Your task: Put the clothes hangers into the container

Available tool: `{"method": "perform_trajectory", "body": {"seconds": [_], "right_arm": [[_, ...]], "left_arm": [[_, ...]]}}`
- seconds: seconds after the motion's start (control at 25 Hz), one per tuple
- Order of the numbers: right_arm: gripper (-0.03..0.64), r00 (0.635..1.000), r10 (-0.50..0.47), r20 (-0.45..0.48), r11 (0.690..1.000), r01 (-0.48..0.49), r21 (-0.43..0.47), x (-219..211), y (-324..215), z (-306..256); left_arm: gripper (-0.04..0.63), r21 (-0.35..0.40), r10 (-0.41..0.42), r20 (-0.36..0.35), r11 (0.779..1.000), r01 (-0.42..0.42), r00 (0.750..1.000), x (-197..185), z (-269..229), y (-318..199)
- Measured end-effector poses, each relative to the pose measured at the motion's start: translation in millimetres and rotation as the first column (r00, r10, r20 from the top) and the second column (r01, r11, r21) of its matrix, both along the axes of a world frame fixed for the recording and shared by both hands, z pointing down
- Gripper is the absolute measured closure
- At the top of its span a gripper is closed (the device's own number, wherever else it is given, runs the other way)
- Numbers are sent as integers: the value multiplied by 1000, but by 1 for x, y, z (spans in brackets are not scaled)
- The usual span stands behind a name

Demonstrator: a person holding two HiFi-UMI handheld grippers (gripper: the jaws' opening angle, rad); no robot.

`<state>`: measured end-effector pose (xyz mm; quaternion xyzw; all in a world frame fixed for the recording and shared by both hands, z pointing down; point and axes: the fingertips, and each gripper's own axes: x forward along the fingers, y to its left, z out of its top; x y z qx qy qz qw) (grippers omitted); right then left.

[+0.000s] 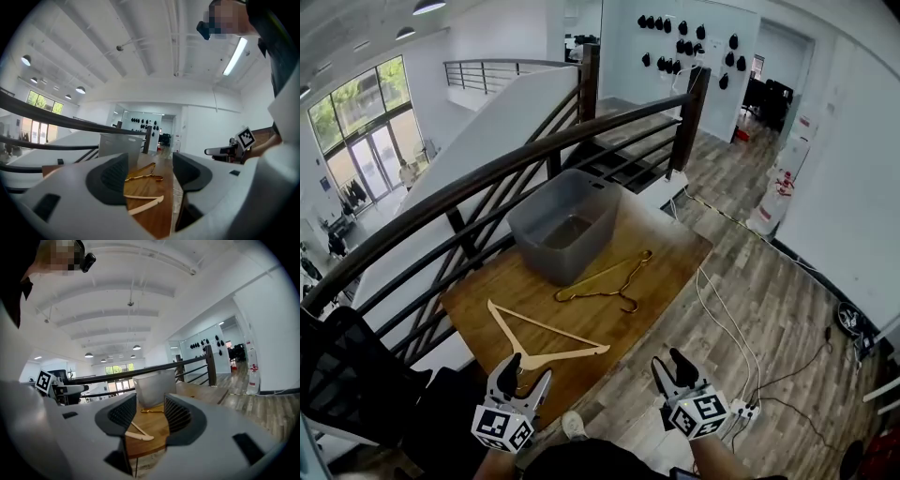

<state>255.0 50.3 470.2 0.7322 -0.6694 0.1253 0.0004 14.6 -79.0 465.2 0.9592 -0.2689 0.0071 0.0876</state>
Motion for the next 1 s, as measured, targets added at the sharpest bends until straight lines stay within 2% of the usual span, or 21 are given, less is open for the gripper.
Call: {"method": "perform_trajectory", "body": {"seconds": [0.16, 0.28, 0.36, 0.44, 0.6, 0.72, 0.92, 1.0], "right_arm": [[436, 999, -52, -2, 999, 52, -10, -7, -41, 3], [448, 992, -130, 0, 991, 129, -45, -21, -71, 15], [448, 979, -202, -2, 976, 202, -84, -34, -90, 31], [448, 953, -303, -10, 945, 299, -133, -52, -108, 53], [446, 865, -502, 11, 832, 486, -268, -102, -135, 104], [436, 796, -605, 25, 752, 581, -312, -134, -156, 128], [423, 664, -747, 29, 594, 687, -418, -169, -180, 176], [414, 594, -804, 6, 518, 706, -482, -182, -183, 197]], "left_arm": [[293, -14, 22, 36, 1000, -21, 999, 1, 12, -26], [293, -28, 38, 63, 999, -36, 997, 0, 20, -40], [293, -41, 36, 70, 999, -34, 997, -2, 27, -46], [293, -52, 34, 79, 998, -30, 996, -6, 38, -50], [293, -99, -8, 98, 995, 18, 995, -28, 64, -57], [293, -127, -48, 115, 990, 63, 992, -47, 74, -60], [293, -175, -111, 133, 975, 133, 985, -75, 92, -61], [293, -174, -123, 142, 974, 147, 982, -89, 97, -61]]}}
